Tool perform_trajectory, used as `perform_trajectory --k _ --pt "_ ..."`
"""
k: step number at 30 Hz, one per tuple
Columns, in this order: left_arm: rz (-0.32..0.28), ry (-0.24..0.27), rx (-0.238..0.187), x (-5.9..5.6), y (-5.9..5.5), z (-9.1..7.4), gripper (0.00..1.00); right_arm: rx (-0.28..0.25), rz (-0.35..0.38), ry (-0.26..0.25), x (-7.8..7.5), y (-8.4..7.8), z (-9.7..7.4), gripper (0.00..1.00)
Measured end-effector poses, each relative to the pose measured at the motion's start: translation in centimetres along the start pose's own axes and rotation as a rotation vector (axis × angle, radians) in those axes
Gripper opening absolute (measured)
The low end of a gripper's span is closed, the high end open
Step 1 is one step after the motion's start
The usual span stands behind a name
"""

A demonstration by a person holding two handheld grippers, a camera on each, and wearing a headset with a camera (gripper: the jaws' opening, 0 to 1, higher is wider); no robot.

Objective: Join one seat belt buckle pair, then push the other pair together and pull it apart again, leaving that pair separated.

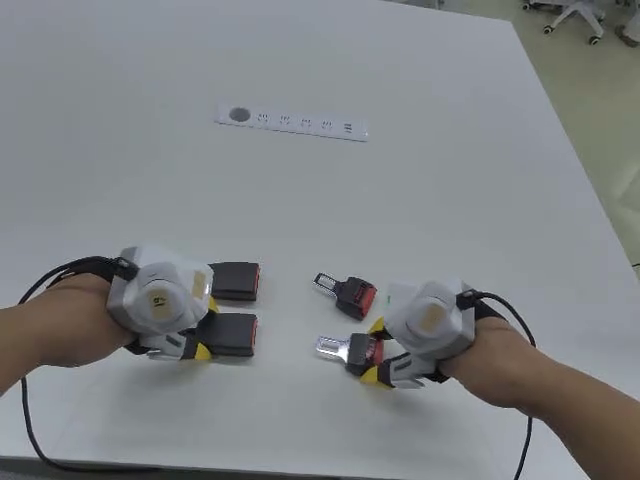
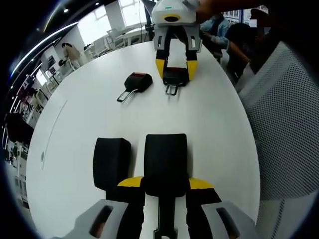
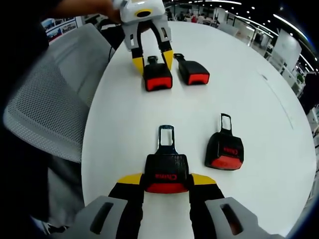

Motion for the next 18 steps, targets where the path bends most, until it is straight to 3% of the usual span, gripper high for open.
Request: perform_trajectory --k 18 --pt "-0.002 -0.016 0.003 0.0 0.2 0.0 0.32 -0.02 -0.025 0.0 0.3 3.4 2.0 0.32"
Point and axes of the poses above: the centre of the closed fingertips' face, and the gripper's own axes: z roughly forward along the fingers, x roughly to its left, y roughly out of its top, the point moved 7 cm from there along -z, roughly backward along the fingers, and after that the axes turned 6 degrees about y, right-handed, at the moved point
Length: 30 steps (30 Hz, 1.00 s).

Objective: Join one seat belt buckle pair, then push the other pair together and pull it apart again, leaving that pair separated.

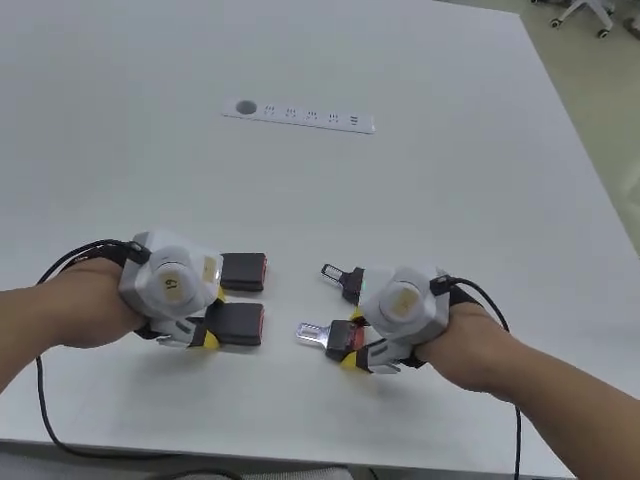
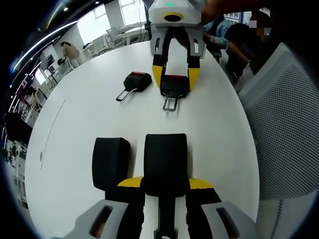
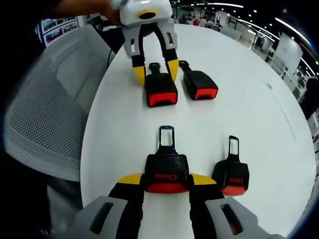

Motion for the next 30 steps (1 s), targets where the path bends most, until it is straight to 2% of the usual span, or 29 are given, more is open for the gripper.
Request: perform_trajectory --k 9,15,30 --pt "0.0 -0.003 0.002 0.1 0.0 0.1 0.32 -0.009 -0.015 0.01 0.2 1.9 1.1 0.32" --pt "-0.005 -0.005 -0.003 0.1 0.0 0.0 0.32 -0.016 -0.017 0.016 -0.2 3.0 1.7 0.32" --pt "-0.001 -0.017 -0.001 0.1 0.0 0.1 0.32 -0.013 -0.068 0.026 0.1 4.0 2.0 0.32"
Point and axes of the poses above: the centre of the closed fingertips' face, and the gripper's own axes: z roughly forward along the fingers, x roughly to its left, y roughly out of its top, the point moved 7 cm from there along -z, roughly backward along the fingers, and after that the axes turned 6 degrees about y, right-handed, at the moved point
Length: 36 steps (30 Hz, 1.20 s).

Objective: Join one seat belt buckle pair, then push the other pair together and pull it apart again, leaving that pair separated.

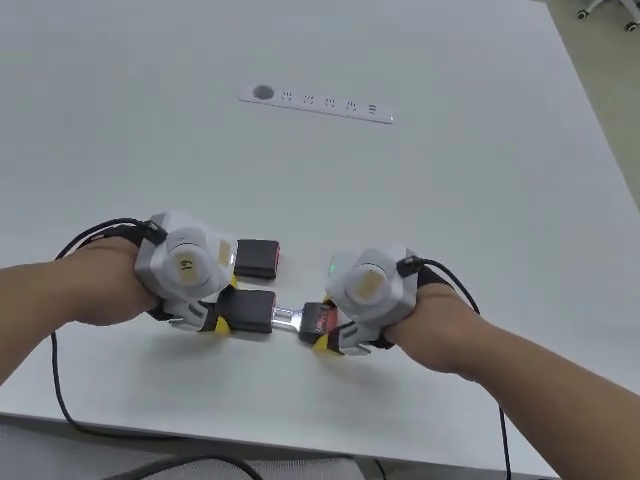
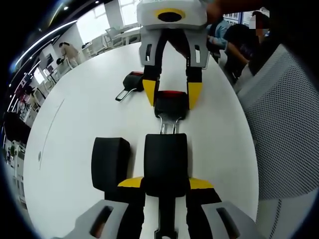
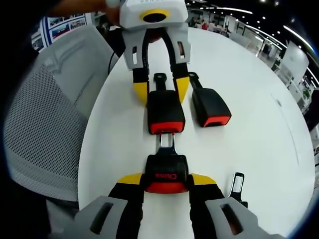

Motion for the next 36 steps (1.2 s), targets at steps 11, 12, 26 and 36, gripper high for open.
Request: perform_trajectory --k 11,12,26,36 --pt "0.005 -0.014 -0.019 0.1 0.0 0.1 0.32 -0.027 -0.025 0.013 -0.4 0.6 0.6 0.32" --pt "0.003 -0.018 -0.022 0.1 0.0 0.1 0.32 -0.03 -0.024 0.013 -0.4 0.6 0.6 0.31" --pt "-0.029 -0.027 -0.041 0.2 -0.2 0.2 0.31 -0.063 0.02 -0.015 -0.1 0.9 0.8 0.29" --pt "-0.002 -0.049 -0.024 0.2 0.2 0.2 0.31 -0.042 -0.008 0.005 -0.5 1.2 1.0 0.29"
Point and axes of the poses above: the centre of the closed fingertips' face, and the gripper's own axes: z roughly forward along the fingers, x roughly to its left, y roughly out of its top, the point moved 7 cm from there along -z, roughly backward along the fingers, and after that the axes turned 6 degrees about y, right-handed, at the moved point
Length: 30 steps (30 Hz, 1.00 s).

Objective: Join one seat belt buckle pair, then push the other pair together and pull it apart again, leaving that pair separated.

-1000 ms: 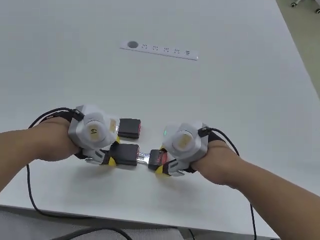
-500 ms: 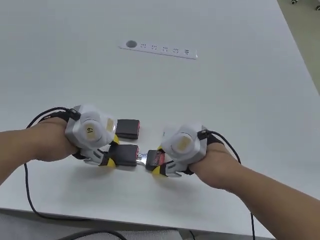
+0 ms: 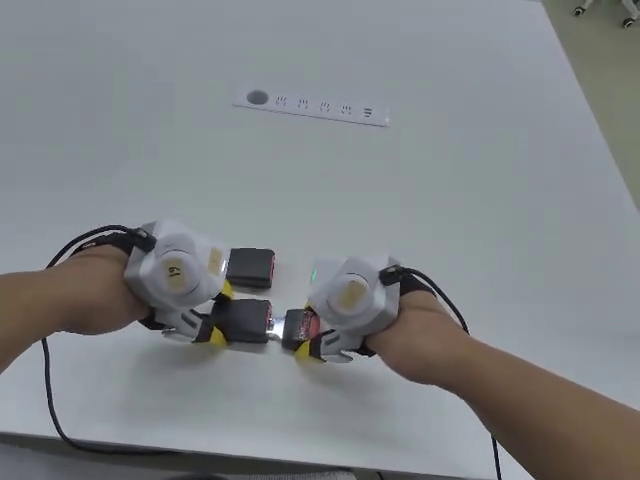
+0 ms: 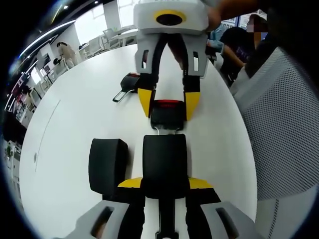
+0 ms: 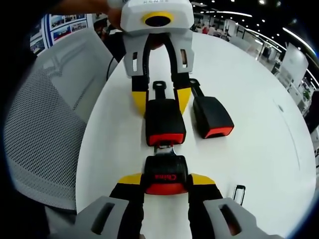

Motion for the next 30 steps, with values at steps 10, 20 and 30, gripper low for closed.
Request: perform_trajectory --k 10,20,30 --pt "0.0 -0.005 -0.003 0.1 -0.1 0.0 0.31 0.013 -0.009 0.004 0.0 0.2 0.2 0.29" --pt "0.002 -0.013 0.002 0.2 -0.2 0.2 0.31 0.032 -0.048 0.019 0.0 1.0 0.3 0.29" --pt "-0.009 -0.006 -0.007 0.1 -0.3 0.1 0.31 0.029 -0.041 0.017 -0.3 1.1 1.0 0.29"
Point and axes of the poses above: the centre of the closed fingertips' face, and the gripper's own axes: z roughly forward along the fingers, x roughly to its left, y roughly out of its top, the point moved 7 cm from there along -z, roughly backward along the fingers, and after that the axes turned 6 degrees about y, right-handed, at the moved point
